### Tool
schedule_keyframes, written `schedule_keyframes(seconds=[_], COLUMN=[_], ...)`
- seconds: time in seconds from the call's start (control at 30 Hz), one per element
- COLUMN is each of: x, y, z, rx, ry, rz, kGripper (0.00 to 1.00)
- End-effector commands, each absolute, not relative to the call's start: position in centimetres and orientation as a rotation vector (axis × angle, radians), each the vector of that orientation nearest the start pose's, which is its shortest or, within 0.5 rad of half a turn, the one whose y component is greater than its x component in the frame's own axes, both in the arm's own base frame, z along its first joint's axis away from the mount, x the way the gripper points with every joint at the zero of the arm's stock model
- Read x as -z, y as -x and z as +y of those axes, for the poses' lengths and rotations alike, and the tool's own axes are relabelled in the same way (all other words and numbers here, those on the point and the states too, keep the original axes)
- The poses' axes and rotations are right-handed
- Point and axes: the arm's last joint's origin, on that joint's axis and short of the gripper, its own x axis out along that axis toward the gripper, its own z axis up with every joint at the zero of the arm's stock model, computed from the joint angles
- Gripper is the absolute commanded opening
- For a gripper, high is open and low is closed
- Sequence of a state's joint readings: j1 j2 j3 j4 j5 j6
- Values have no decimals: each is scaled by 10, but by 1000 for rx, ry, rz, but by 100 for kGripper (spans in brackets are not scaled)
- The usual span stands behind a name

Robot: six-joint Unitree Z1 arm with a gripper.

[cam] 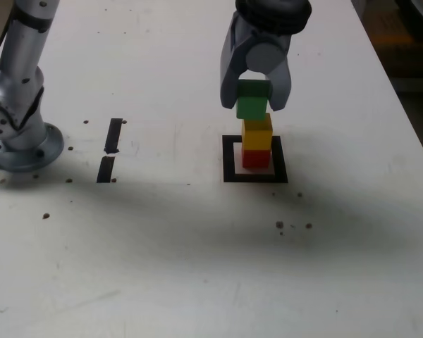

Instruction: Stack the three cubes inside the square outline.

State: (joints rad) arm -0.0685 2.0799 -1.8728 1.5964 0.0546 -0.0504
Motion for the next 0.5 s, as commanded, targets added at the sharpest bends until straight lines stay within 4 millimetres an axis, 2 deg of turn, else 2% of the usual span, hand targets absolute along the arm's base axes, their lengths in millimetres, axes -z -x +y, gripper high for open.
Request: schedule_keyframes(seconds=[0.0,0.47], x=[-304,-299], y=[-368,-370], z=[-22,-23], rx=[-41,-42], ry=[-70,-62], rz=[1808,1811], kGripper=[21,24])
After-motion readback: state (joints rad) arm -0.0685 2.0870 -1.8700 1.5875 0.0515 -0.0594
